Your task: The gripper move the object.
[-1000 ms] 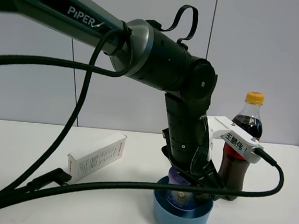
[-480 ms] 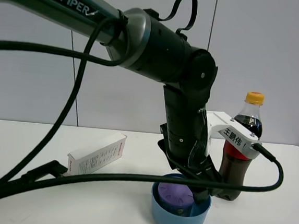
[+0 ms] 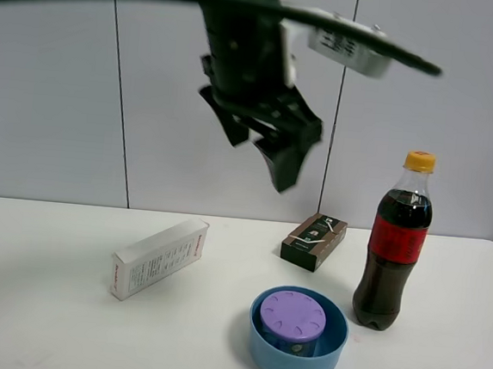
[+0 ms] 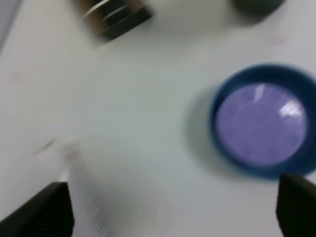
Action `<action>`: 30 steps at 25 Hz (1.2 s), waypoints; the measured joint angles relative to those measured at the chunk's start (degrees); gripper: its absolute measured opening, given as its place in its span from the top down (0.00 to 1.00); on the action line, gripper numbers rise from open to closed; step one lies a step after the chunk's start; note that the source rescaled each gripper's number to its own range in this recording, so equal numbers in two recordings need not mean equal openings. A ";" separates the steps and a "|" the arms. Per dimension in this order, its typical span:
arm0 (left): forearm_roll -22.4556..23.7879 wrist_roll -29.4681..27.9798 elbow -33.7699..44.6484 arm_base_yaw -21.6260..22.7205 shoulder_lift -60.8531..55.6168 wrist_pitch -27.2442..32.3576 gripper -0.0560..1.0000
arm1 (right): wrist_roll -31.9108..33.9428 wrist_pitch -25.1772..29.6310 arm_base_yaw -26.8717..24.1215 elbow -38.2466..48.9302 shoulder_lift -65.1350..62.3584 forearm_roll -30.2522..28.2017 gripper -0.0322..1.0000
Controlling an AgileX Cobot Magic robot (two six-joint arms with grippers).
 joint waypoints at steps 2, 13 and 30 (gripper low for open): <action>1.02 -0.22 0.00 2.63 -3.37 4.25 0.61 | 0.00 0.00 0.00 0.00 0.00 0.00 0.00; -0.86 -1.79 1.30 25.03 -22.86 8.87 0.61 | 0.00 0.00 0.00 0.00 0.00 0.00 0.00; -2.61 -5.88 37.66 52.75 -72.82 9.22 0.61 | 0.00 0.00 0.00 0.00 0.00 0.00 0.00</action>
